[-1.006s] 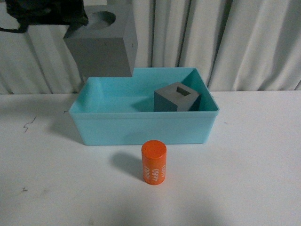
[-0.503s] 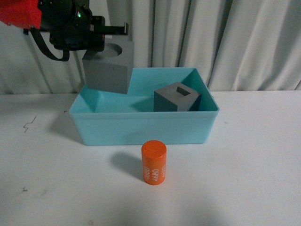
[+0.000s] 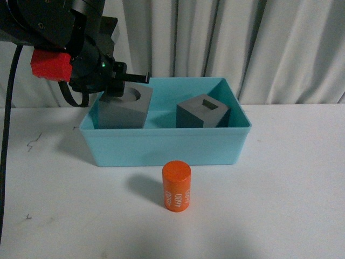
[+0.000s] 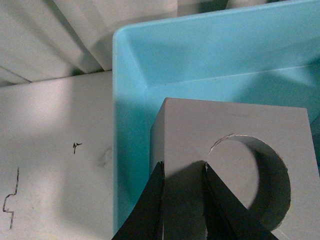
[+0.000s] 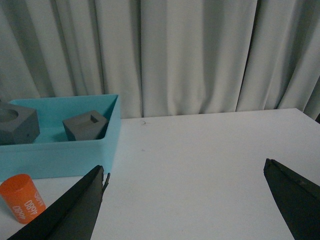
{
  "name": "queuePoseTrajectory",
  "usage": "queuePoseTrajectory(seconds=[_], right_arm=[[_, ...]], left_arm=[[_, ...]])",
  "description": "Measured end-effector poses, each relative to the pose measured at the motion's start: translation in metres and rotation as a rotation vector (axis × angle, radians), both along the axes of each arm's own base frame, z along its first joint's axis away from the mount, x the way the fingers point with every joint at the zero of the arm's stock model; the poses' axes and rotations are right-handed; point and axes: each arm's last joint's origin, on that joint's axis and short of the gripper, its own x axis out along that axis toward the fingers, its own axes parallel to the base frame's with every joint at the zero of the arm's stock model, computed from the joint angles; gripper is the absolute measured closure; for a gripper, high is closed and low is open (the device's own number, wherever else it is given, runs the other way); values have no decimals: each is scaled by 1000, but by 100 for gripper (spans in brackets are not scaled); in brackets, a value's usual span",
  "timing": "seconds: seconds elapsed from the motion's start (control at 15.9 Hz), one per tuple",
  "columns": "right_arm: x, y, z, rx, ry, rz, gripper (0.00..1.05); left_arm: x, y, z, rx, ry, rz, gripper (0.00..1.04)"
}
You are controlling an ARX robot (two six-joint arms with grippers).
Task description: Place gray and orange parts in blue box
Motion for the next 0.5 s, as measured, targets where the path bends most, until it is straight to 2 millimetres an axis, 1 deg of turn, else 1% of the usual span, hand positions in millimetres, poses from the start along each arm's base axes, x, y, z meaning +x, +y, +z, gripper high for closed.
queuePoseTrajectory(seconds=[0.19, 0.25, 0.38, 0.44, 0.5], right_arm=[[0, 0, 0, 0, 0, 0, 6], [0, 0, 0, 0, 0, 0, 6], [0, 0, 0, 0, 0, 0, 6], [0, 0, 0, 0, 0, 0, 6], [0, 0, 0, 0, 0, 0, 6]], left_arm=[[2, 0, -12, 14, 22, -1, 89], [3, 1, -13, 13, 21, 2, 81], [4, 3, -12, 8, 9, 4, 59], [0, 5, -7, -18, 10, -2, 38], [-14, 11, 10, -80, 0, -6, 20]])
